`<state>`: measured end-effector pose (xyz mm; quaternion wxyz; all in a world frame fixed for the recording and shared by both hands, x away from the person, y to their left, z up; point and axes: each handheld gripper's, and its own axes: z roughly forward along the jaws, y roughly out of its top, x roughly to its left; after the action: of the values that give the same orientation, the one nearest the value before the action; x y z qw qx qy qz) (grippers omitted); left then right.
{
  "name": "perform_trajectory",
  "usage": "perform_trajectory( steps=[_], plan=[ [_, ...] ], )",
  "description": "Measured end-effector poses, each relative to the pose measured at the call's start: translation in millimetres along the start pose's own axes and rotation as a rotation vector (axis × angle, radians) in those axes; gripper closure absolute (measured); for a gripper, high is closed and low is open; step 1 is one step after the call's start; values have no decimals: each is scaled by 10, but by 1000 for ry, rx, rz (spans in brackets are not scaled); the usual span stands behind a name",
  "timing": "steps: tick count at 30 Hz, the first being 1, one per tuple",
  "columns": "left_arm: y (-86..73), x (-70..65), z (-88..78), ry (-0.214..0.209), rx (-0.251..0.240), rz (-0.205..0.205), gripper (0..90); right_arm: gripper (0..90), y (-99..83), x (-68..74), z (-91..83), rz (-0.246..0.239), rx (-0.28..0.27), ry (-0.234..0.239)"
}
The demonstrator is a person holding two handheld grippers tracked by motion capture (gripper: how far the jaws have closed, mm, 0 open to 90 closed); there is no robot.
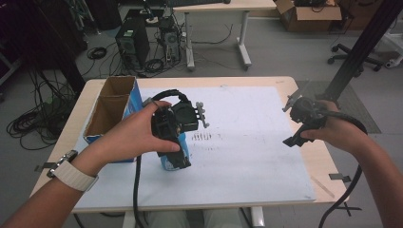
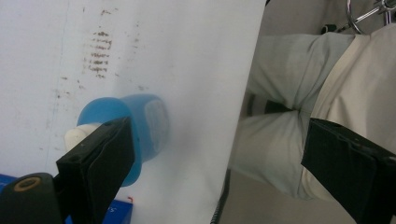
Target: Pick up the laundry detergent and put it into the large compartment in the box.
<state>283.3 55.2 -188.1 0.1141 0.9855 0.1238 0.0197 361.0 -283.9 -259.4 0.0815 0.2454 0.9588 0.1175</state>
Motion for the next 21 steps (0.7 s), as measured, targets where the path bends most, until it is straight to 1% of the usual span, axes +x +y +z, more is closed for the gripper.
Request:
perform_trajectory(
  steps=[1, 3, 6, 7, 8, 13, 15, 17, 20, 21],
  plan=[
    [-3, 7, -10, 0, 6, 3, 94, 97, -1, 2, -9, 1, 0, -1],
    [-10, 8, -21, 2, 0, -3, 92, 97, -1, 5, -31, 1, -3, -1],
    [-14, 15, -43, 6, 0, -1, 91, 96, 3, 6, -43, 2, -4, -2],
    [-15, 6, -65, 8, -11, -7, 91, 96, 10, 12, -60, 2, -6, -4],
    [-15, 6, -65, 8, -11, -7, 90, 96, 10, 12, -60, 2, -6, -4],
    [-15, -1, -150, 25, -21, -9, 86, 96, 36, 35, -96, -7, -6, -5],
    [-20, 13, -176, 31, -15, -6, 85, 97, 44, 41, -106, -9, -4, -4],
    [-26, 21, -194, 36, -22, -17, 83, 97, 54, 42, -126, -13, -3, -7],
    [-28, 34, -212, 41, -23, -19, 82, 97, 64, 44, -154, -10, -7, -5],
    [-26, 47, -227, 49, -25, -22, 82, 97, 63, 45, -158, -4, -11, 1]
  ],
)
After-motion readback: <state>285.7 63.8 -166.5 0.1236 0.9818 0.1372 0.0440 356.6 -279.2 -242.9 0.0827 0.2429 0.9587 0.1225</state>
